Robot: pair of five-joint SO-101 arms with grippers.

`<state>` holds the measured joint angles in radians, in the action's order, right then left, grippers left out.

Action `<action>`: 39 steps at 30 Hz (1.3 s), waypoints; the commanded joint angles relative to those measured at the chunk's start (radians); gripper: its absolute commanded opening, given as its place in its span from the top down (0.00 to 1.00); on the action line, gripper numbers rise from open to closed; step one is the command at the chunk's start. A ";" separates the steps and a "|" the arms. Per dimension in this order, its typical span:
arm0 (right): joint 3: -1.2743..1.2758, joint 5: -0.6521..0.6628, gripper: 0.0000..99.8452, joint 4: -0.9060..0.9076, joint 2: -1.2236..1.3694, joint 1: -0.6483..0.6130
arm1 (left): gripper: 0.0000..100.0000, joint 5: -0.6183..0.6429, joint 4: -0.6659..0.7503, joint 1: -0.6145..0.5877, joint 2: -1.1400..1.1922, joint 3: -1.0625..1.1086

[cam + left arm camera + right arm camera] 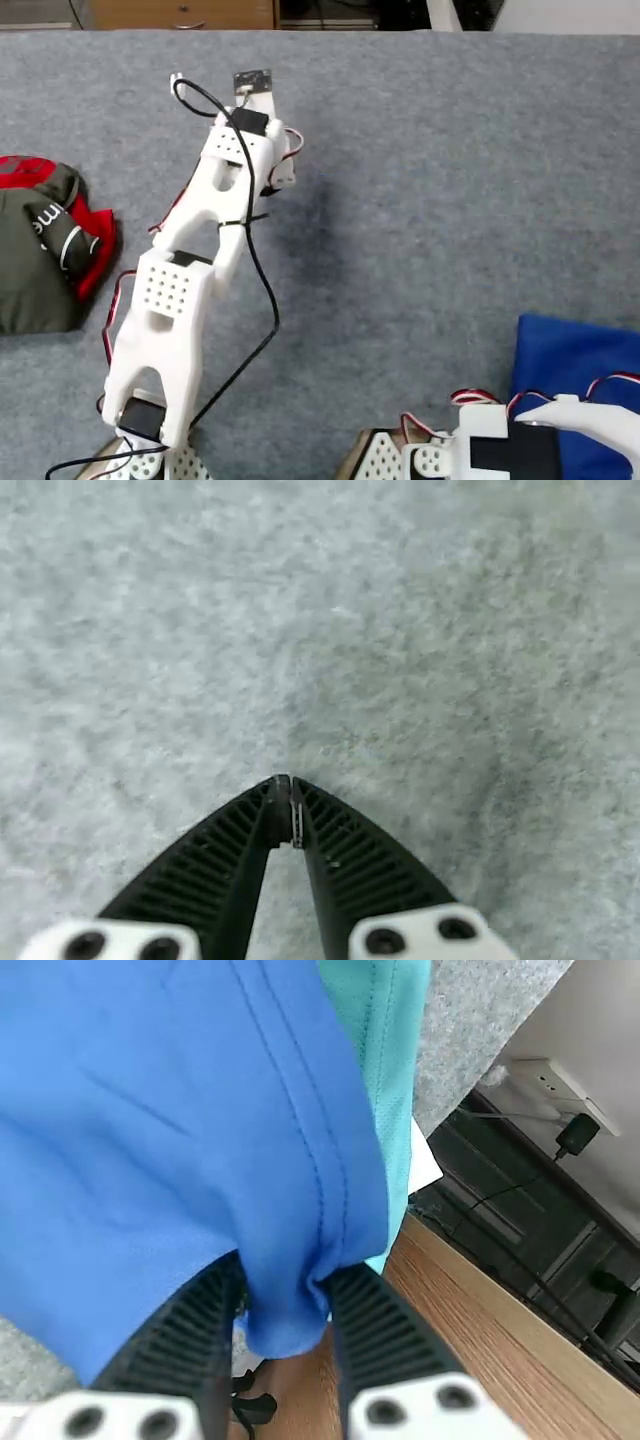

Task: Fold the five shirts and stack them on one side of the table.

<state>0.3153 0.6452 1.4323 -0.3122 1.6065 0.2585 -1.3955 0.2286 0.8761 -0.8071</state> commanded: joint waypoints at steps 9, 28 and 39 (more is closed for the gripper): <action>-0.058 -0.002 0.57 -0.020 -0.039 0.012 | 0.88 -0.129 -0.351 -0.158 -0.022 -0.431; -0.054 -0.003 0.69 0.031 -0.047 -0.199 | 0.86 -0.410 -0.361 -0.965 -0.503 0.043; -0.059 -0.290 0.78 0.281 -0.048 -0.532 | 0.87 -0.563 -0.190 -1.092 -0.226 0.147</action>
<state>0.3092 0.4335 1.6778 -0.3122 1.1492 -0.2892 -1.6180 -0.8470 0.6214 -0.6398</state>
